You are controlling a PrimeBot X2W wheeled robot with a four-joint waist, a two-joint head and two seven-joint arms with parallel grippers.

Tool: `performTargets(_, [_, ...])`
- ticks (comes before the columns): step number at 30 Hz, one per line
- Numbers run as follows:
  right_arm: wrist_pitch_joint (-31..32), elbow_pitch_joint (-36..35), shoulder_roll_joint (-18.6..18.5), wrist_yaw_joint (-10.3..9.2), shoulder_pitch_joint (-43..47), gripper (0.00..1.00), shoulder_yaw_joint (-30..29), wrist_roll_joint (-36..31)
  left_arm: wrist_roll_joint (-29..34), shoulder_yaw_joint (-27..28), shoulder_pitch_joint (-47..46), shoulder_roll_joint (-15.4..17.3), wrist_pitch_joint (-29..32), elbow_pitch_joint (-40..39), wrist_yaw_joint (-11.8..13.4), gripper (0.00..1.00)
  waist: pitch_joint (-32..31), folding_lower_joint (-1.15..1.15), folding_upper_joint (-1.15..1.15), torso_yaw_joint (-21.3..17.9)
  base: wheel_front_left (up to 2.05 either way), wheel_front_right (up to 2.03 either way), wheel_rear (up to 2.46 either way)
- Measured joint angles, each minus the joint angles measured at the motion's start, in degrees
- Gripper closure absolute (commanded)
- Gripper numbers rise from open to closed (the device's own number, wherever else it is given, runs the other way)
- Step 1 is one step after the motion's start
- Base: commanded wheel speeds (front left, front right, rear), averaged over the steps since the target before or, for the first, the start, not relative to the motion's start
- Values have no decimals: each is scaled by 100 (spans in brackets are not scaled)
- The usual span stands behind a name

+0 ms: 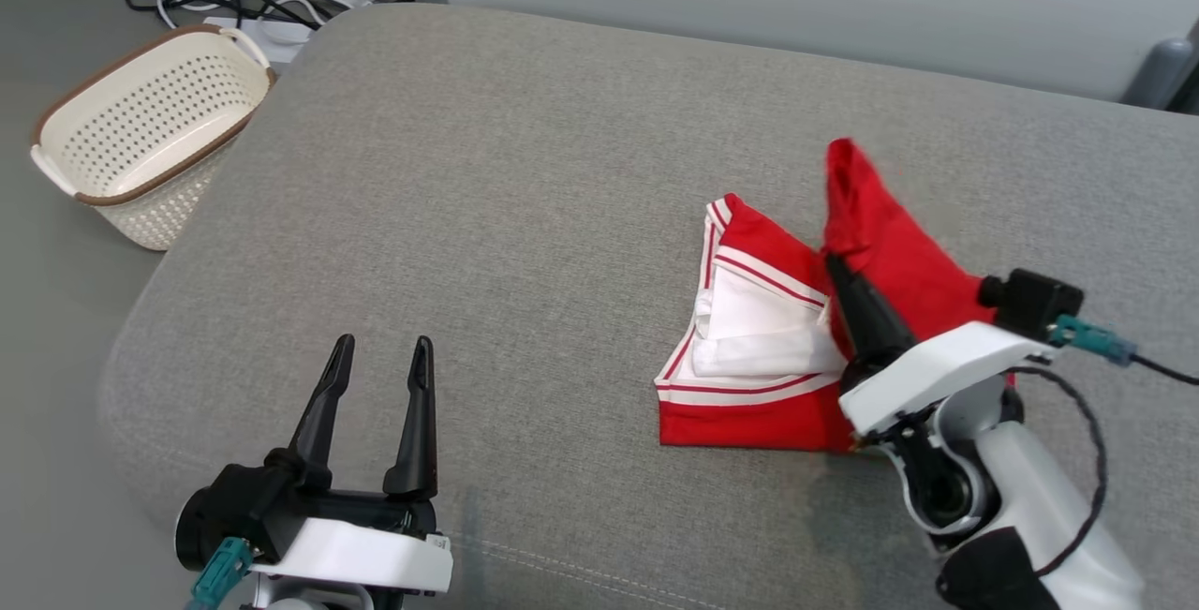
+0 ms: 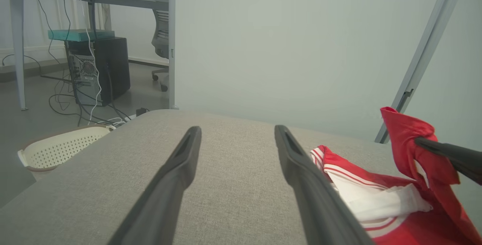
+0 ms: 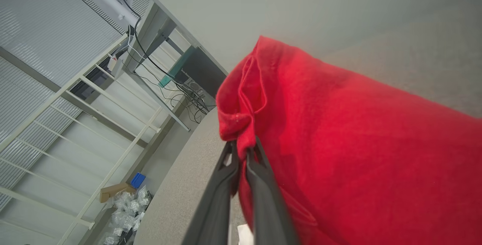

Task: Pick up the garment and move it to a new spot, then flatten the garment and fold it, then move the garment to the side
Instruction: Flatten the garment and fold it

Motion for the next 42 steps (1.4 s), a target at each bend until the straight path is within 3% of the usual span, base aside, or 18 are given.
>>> performTargets(8, [-494, 858, 5, 0, -333, 100, 906, 318, -2, -67, 0, 0, 0, -51, 5, 0, 36, 0, 0, 185, 0, 0, 0])
performTargets(16, [-938, 1897, -3, 0, -1011, 100, 1872, 959, -40, -202, -4, 0, 0, -75, 7, 0, 78, 0, 0, 327, 0, 0, 0])
performTargets(23, [-1059, 2377, -11, -1, -1175, 100, 2631, 1678, -33, -215, -4, 1, 0, -33, 5, 0, 32, 0, 0, 436, 0, 0, 0])
performTargets(24, [-1060, 2412, -11, 0, -1190, 86, 2729, 1774, -33, -215, -4, 1, 0, -29, 5, 0, 23, 0, 0, 443, 0, 0, 0])
performTargets(25, [-1068, 2446, -11, 0, -1211, 53, 2816, 1866, -33, -215, -4, 1, 0, -25, 5, 0, 13, 0, 0, 449, 0, 0, 0])
performTargets(26, [-1093, 2471, -11, 0, -1227, 0, 2886, 1960, -33, -215, -4, 1, 0, -22, 5, 0, 2, 0, 0, 454, 0, 0, 0])
performTargets(32, [-1117, 2118, -18, 0, -1244, 0, 3576, 2649, -31, -208, -2, 1, 0, 5, 5, 0, -87, 0, 0, 422, 0, 0, 0])
performTargets(35, [-1120, 1907, 9, 0, -1248, 0, 3967, 2694, -5, -182, 5, 2, 0, 8, 7, 0, -155, 0, 0, 311, 0, 0, 0])
performTargets(38, [-1158, 1916, 14, 0, -1340, 0, 3724, 2159, 12, -129, 49, 1, 0, 2, 58, 0, -187, 0, 0, 172, 0, 0, 0])
performTargets(42, [-1159, 1726, -48, 0, -1468, 0, 2830, 776, 11, -70, 112, 4, 0, -5, 81, 0, -195, 0, 0, -67, 0, 0, 0])
